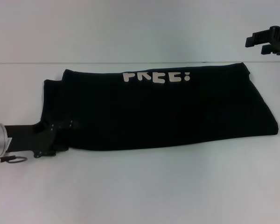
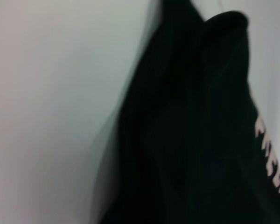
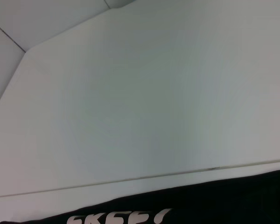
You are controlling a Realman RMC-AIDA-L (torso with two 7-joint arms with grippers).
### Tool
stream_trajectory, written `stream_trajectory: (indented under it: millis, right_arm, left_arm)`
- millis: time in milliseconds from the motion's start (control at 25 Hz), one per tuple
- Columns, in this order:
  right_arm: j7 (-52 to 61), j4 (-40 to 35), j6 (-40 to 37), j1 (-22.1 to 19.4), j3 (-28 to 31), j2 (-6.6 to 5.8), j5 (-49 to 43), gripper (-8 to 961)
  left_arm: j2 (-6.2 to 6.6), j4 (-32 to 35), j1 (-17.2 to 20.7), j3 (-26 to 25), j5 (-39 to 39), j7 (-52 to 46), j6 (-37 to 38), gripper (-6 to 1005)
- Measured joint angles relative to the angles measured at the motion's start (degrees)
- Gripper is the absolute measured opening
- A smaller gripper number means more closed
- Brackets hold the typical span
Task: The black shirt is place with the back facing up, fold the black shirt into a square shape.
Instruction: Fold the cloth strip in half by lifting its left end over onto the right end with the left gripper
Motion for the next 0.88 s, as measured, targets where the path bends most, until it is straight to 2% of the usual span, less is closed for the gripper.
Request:
stream_trajectory:
  millis: [520,880]
  right_arm:
    - [0.0,-0.06,-0.06,0.04,0.06,0.0,0.0,627]
    - [0.0,-0.18,-0.24,-0.01,0.11,-0.06,0.07,627]
  left_arm:
    - [-0.16,-0.61,-2.48,-0.61,-0.12,-1.14,-6.9,808]
    - [0.24,-1.74,-3.43,-0.2,-0.06,-1.83,-7.27,809]
